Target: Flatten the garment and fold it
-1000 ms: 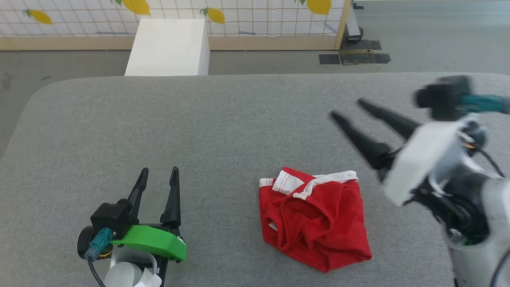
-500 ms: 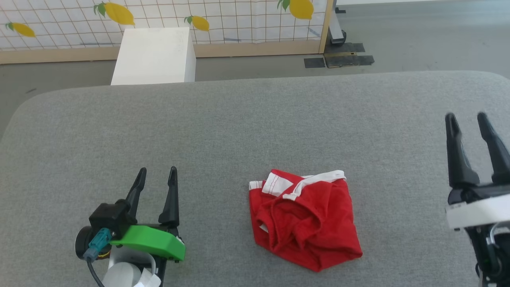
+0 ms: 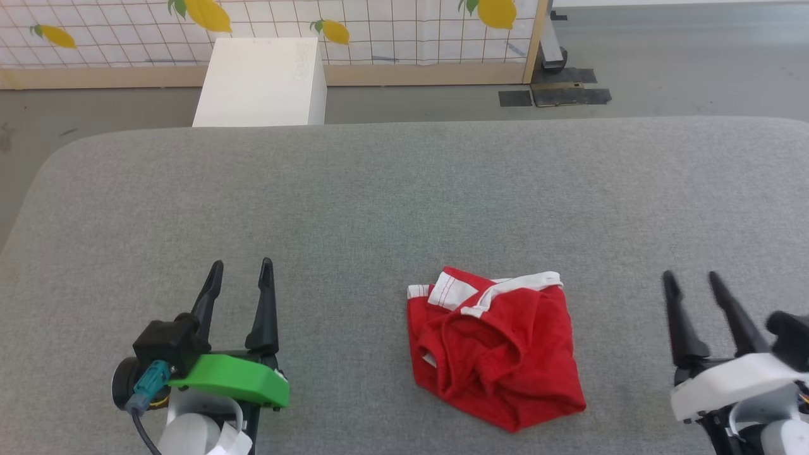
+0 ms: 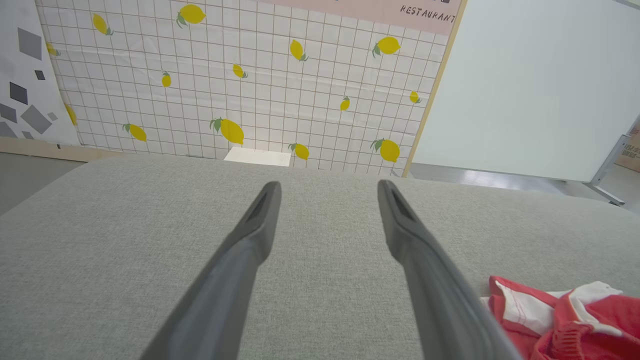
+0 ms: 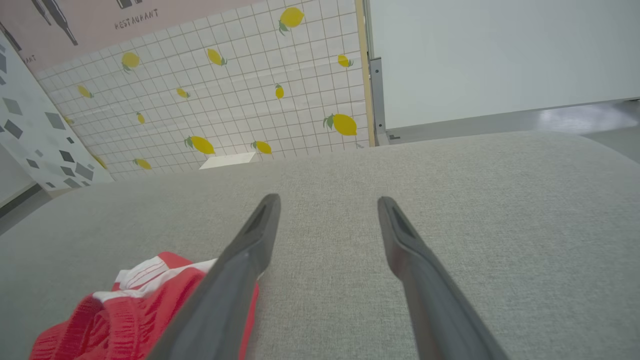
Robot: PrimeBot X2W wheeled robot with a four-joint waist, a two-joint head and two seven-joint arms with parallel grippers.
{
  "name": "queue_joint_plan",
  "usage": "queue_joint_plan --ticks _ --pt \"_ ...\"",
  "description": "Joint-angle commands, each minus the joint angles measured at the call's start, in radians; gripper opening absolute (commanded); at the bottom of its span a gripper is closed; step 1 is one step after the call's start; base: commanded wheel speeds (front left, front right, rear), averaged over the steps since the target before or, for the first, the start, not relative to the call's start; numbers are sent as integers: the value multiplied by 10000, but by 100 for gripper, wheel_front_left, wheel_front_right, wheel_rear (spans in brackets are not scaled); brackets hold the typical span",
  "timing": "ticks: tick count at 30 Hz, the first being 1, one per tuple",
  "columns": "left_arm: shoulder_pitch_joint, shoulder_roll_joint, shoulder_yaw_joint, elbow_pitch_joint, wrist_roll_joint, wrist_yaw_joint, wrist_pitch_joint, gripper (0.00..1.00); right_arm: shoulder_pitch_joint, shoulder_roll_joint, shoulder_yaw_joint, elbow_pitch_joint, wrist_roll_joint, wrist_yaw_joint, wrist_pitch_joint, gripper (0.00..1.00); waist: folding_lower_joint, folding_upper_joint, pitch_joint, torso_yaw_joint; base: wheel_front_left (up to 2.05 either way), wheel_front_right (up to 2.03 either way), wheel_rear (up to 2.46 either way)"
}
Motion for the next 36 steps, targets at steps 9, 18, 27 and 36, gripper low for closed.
queue_joint_plan --ticks 9,18,27,36 --pt "213 -73 62 16 48 53 -47 100 -1432 -661 1432 215 316 -13 5383 100 0 0 59 10 0 0 0" --pt "66 -110 -37 71 -9 14 -47 100 -2519 -318 2374 351 -381 -13 9961 100 0 0 347 317 0 0 0" --pt "-100 -136 -86 64 -44 -21 -47 100 -2849 32 2659 1196 -1311 -13 10737 100 0 0 721 742 0 0 0" --pt "-236 -155 -108 70 -86 -48 -47 100 -2634 166 3063 1872 -1324 -13 10606 91 0 0 921 955 0 0 0"
